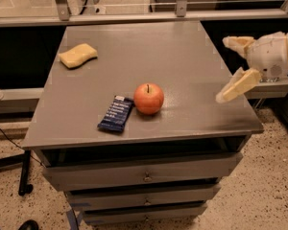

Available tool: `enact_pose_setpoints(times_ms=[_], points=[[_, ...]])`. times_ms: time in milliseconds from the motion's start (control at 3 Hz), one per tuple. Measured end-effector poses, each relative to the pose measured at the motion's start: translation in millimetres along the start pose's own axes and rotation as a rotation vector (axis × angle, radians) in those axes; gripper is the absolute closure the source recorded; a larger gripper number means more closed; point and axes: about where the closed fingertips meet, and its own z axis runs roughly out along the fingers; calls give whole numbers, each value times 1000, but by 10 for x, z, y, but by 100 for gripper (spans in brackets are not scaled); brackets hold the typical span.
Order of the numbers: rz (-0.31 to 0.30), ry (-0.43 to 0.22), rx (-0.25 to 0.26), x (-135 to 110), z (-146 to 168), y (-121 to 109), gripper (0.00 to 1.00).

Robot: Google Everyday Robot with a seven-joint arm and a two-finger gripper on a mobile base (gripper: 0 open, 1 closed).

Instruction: Move apple near rxbar blueberry

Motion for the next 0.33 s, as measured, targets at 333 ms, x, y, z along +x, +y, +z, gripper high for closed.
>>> enact_pose_setpoints(times_ms=[333], points=[[-17,-4,47,-79,-182,-158,0]])
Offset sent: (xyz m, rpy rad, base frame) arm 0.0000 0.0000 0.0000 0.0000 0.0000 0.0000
